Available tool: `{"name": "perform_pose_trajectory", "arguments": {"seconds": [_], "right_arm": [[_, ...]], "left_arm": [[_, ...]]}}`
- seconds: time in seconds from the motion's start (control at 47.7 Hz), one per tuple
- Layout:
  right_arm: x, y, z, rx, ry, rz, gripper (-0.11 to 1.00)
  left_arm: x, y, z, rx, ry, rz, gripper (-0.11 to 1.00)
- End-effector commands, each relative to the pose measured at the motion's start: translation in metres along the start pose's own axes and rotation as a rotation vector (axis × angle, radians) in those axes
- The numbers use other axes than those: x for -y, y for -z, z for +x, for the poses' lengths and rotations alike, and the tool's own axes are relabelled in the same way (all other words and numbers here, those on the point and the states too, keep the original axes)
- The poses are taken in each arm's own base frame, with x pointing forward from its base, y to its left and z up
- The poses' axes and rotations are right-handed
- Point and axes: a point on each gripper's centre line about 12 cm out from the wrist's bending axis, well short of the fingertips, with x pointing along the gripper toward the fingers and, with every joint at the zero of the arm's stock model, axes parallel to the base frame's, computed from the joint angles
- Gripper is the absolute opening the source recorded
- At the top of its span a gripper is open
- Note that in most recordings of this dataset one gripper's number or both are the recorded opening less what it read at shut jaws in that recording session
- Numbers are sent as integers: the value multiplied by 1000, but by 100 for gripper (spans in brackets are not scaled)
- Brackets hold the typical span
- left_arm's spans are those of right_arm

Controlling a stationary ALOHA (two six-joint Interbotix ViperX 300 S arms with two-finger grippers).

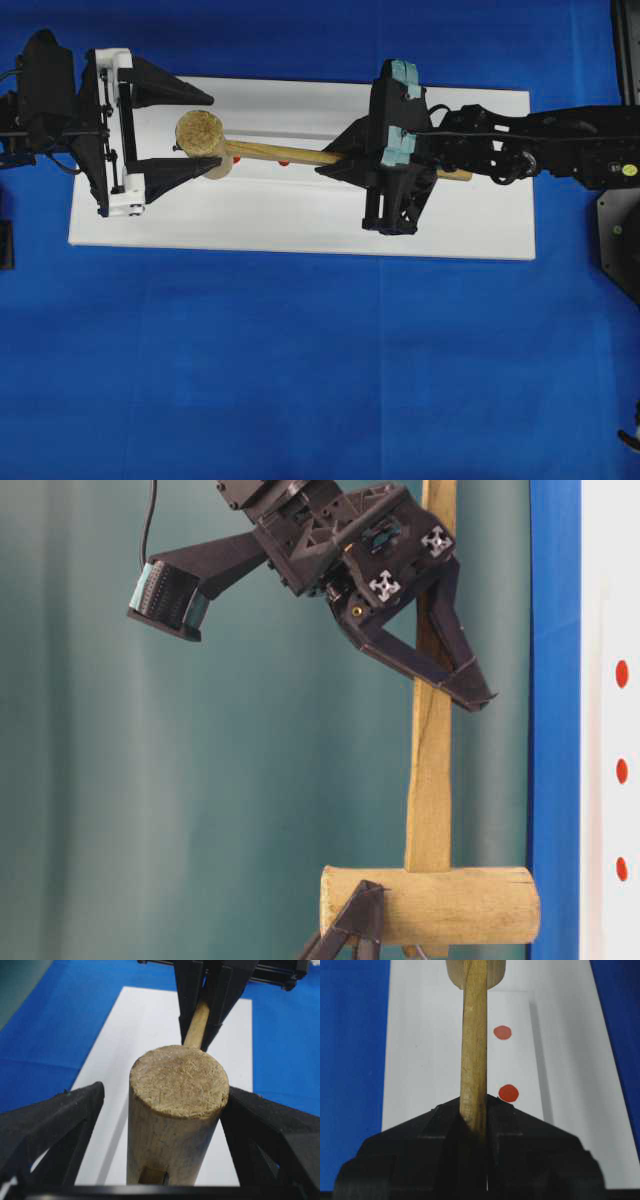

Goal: Hit the mark with a hammer.
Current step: 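Open the right gripper and lay the mallet flat with the left gripper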

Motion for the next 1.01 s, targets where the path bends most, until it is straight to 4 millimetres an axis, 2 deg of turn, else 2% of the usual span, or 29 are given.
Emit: {"name": "perform_pose_trajectory", "arguments": {"seconds": [0.0,0.084,0.147,0.294,0.985], "right_arm": [[-2,-18,-6,55,-3,0,2],[-2,-17,-5,53,-3,0,2],[-2,-18,-6,57,-3,1,2],[-2,-19,-5,58,-3,3,2],[-3,-18,-5,46,-10,23,2]], "left_arm": [[0,-10,2,31,1,2,93],[1,-9,4,11,2,5,92],[1,-7,5,-11,4,7,85],[3,-6,6,-27,12,18,49],[4,-6,4,-24,17,24,50]]}}
